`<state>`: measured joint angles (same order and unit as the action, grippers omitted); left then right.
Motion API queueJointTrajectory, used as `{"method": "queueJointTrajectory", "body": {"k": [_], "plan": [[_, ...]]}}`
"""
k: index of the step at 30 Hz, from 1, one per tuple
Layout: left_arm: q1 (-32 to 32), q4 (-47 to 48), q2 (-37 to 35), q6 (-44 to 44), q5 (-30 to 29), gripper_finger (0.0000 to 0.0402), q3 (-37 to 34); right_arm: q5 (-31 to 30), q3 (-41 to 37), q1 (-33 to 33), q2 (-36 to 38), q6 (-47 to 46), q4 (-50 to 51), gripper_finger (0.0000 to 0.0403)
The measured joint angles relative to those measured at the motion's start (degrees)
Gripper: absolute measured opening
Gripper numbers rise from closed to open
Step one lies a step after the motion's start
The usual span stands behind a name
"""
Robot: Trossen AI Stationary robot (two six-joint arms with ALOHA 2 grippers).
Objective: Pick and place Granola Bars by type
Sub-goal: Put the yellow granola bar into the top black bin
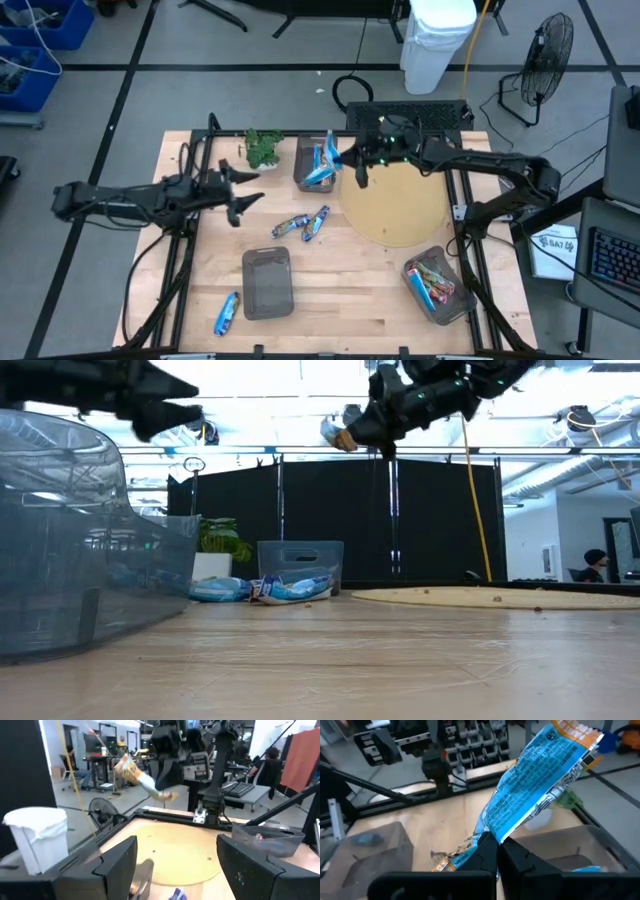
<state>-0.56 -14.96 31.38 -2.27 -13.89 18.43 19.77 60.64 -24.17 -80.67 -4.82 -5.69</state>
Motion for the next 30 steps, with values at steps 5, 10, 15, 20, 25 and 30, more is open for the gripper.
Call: {"method": "queueJointTrajectory", "body": {"k": [5,10,15,20,25,30], "plan": [[0.0,10.8,-9.4,-2.6,-1.7,0.0273,-1.4,0.0,9.0,-1.4,-4.5,1.4,9.5,0.0000],[0.4,19.0,-16.2,-2.5,-1.9,0.0273,-1.4,0.1,16.3,-1.8,-10.3,1.6,12.7,0.0000],[2.0,25.3,-21.7,-2.1,-3.4,0.0273,-1.4,1.5,21.2,-1.9,-17.0,2.6,14.7,0.0000],[3.6,31.0,-26.0,-2.7,-7.1,0.0273,-1.4,1.6,23.2,-3.0,-24.5,2.6,15.5,0.0000],[4.6,33.5,-29.5,-3.0,-7.7,0.0273,-3.2,1.6,23.3,-4.8,-30.4,2.3,15.7,0.0000],[4.9,35.1,-31.1,-3.4,-10.2,0.0273,-4.5,1.6,23.3,-5.5,-33.5,1.7,14.7,0.0000]]}}
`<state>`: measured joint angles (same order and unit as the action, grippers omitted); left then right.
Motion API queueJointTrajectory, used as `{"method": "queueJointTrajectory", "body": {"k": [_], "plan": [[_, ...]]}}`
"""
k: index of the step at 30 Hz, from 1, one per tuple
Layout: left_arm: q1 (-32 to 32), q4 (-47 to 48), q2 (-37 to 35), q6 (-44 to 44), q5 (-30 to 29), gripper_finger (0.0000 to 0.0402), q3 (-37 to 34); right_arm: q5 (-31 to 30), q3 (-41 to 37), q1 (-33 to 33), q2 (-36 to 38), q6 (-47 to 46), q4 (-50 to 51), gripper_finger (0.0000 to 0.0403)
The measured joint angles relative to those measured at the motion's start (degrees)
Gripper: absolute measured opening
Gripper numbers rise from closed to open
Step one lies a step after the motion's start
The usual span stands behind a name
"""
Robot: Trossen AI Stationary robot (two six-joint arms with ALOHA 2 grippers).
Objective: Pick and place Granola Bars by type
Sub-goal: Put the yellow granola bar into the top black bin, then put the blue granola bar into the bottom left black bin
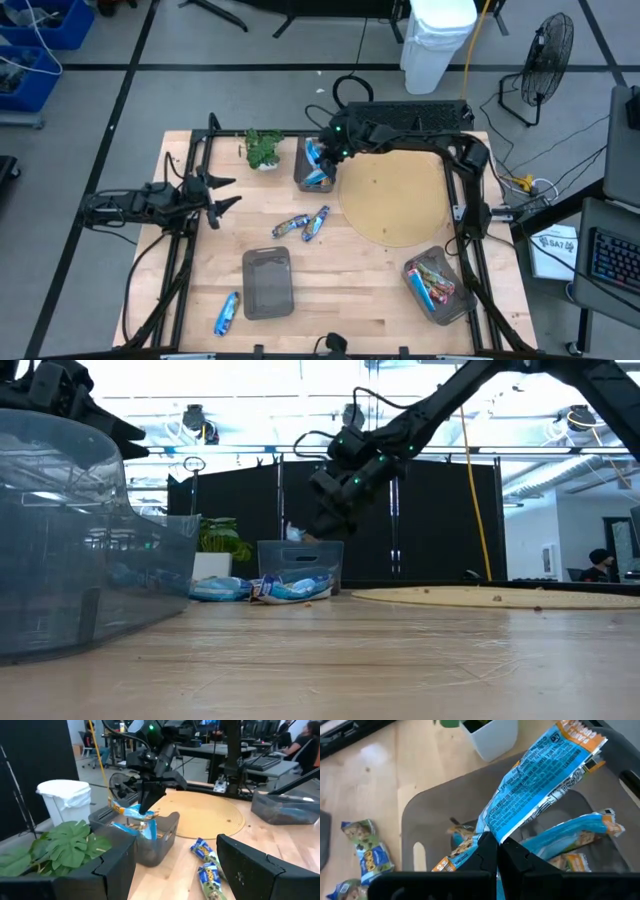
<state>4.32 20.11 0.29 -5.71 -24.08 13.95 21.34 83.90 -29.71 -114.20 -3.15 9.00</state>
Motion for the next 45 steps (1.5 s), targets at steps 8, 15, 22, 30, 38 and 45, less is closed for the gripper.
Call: {"method": "queueJointTrajectory", "body": {"k": [8,15,22,30,38,45], "plan": [[0.0,-0.3,0.0,0.2,0.0,0.0273,0.0,1.4,0.0,0.4,-3.3,-0.7,-2.7,0.0001],[0.0,1.4,0.1,-2.1,0.6,0.0273,0.0,1.4,0.0,1.3,-3.6,0.8,-3.2,0.0067],[0.0,1.6,0.1,-2.7,0.6,0.0273,0.0,2.0,-0.1,1.7,-2.6,0.3,-3.4,0.0153],[0.0,1.6,0.1,-6.9,4.9,0.0273,0.0,11.0,-0.1,4.9,7.9,2.5,-0.5,0.0151],[0.0,1.6,0.1,-7.9,6.0,0.0273,0.0,11.5,-5.6,18.4,20.7,11.1,4.0,0.0138],[0.0,1.6,0.1,-7.9,6.0,0.0273,0.0,-8.7,-18.9,31.3,24.1,22.2,-3.5,0.0138]]}}
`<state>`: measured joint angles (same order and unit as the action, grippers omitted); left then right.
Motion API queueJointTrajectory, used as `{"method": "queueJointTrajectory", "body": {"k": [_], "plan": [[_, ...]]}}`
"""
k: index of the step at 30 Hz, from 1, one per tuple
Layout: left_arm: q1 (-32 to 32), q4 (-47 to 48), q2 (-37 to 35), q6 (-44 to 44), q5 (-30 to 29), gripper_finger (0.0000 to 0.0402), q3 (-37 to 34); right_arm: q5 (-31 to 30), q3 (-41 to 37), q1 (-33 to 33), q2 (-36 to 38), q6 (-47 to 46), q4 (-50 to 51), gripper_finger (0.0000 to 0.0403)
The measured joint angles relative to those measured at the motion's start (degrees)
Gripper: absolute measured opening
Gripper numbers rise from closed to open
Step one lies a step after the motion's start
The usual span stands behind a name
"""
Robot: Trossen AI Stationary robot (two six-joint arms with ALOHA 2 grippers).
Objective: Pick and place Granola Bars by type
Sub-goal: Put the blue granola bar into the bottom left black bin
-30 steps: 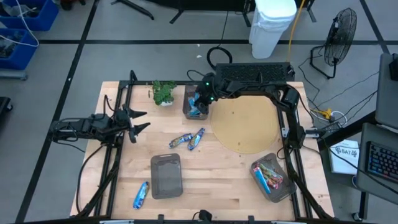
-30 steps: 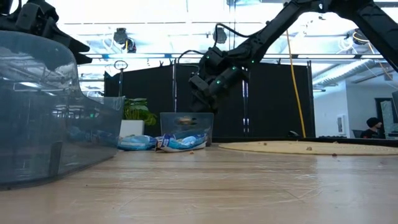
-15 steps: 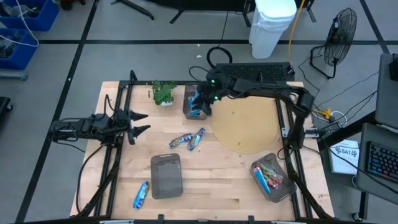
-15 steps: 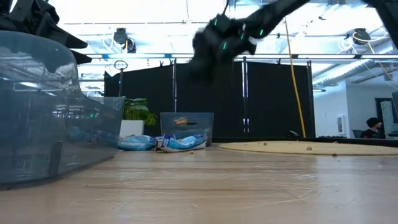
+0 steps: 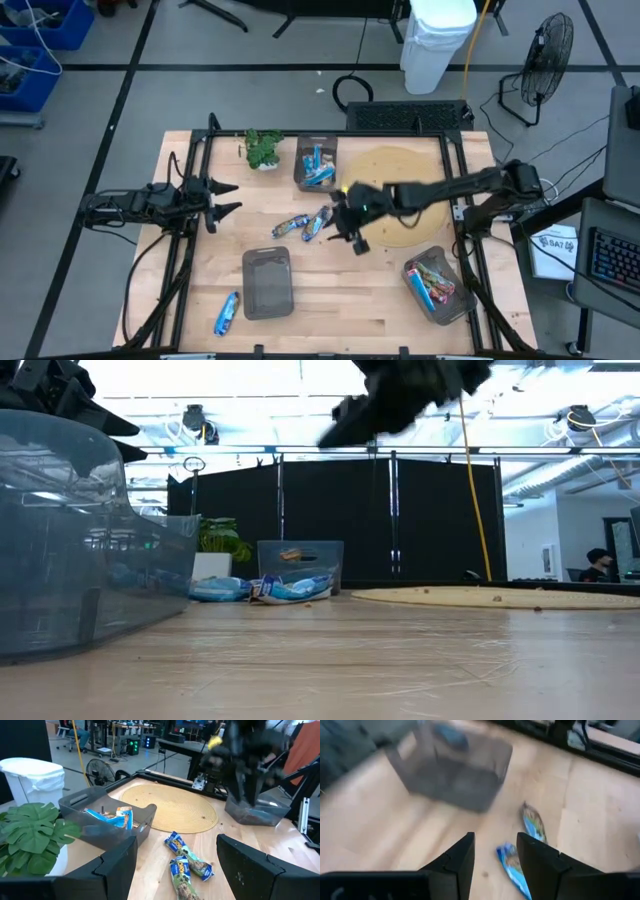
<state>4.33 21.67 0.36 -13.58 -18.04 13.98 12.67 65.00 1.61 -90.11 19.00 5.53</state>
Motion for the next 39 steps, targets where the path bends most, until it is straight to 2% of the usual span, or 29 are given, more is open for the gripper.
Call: {"method": "queueJointTrajectory", "body": {"k": [4,8,23,28,34,39], "plan": [[0.0,0.0,0.0,0.0,0.0,0.0273,0.0,-10.1,-6.6,2.9,-2.1,2.0,-10.1,0.0142],[0.0,0.0,0.0,-0.1,-0.1,0.0273,0.0,-14.2,-7.8,1.7,-5.6,2.2,-10.4,0.0144],[-0.1,1.5,0.0,-0.4,-0.5,0.0273,0.0,-14.0,-5.4,-6.6,-14.9,6.9,-8.4,0.0145],[-0.1,2.2,0.0,-0.4,-0.5,0.0273,0.0,-12.4,-5.4,-8.9,-15.0,7.2,-8.5,0.0145],[-0.1,2.2,0.0,-0.4,-0.5,0.0273,0.0,-10.9,-5.4,-9.9,-15.1,7.2,-9.0,0.0145],[-0.1,2.2,0.0,-0.4,-0.6,0.0273,0.0,-8.6,-5.3,-9.5,-19.0,6.5,-10.9,0.0145]]}}
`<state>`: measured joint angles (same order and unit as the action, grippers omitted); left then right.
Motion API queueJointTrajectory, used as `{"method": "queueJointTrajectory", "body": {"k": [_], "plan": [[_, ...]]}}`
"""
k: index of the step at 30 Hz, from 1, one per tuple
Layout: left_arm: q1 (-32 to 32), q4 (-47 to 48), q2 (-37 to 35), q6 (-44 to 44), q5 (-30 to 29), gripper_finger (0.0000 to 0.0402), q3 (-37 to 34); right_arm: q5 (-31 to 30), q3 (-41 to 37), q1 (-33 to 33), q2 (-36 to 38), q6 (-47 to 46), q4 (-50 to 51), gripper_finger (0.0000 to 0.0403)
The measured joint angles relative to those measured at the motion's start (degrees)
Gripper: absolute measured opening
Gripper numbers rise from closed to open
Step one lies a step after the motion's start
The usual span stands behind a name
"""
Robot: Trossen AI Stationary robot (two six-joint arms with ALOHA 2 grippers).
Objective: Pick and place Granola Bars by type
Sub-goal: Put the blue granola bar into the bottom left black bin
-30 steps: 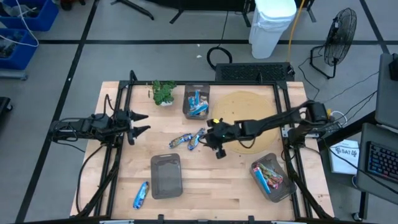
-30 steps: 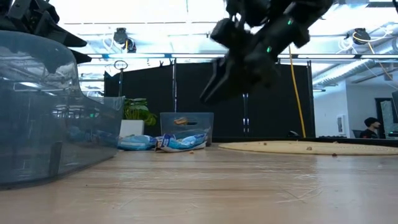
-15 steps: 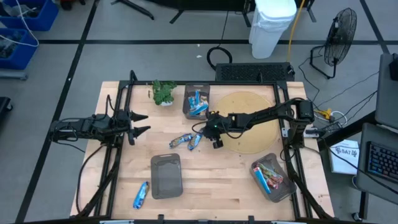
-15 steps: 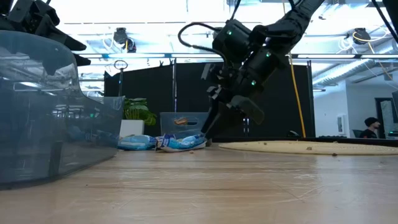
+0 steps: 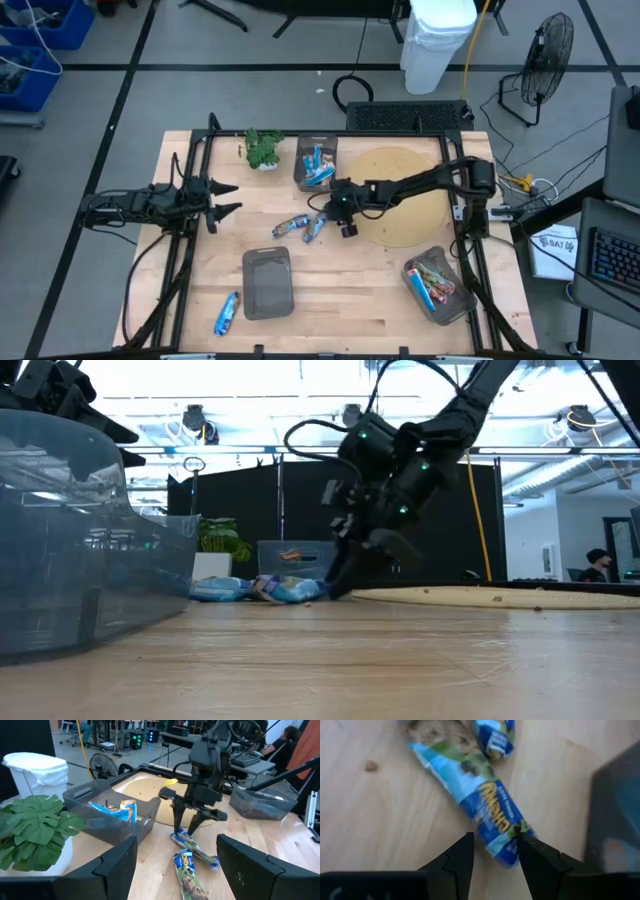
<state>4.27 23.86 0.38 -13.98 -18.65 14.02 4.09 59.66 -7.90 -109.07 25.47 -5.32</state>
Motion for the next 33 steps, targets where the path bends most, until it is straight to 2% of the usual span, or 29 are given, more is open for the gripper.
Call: {"method": "queueJointTrajectory", "body": {"k": [5,12,16,20,27,33], "plan": [[0.0,0.1,0.0,-0.1,-1.4,0.0273,0.0,-1.3,3.6,0.9,-4.0,-0.9,-0.9,0.0144],[0.0,0.5,0.0,-0.2,-2.0,0.0273,0.0,-1.0,4.5,0.9,-3.4,-1.8,-0.3,0.0140],[-0.1,0.5,0.0,-0.1,-2.5,0.0273,0.0,-0.2,4.5,1.0,-2.9,-2.9,-0.4,0.0103],[-0.1,0.5,0.0,-0.2,-2.5,0.0273,0.0,4.2,4.4,1.0,-2.9,-2.2,-0.3,0.0017],[-0.1,0.5,0.0,-1.4,-2.5,0.0273,0.0,3.4,4.4,3.0,-2.1,-0.8,-0.3,0.0002],[-0.1,0.5,0.0,-2.8,-2.4,0.0273,0.0,0.5,4.4,6.9,4.2,0.7,-0.5,0.0001]]}}
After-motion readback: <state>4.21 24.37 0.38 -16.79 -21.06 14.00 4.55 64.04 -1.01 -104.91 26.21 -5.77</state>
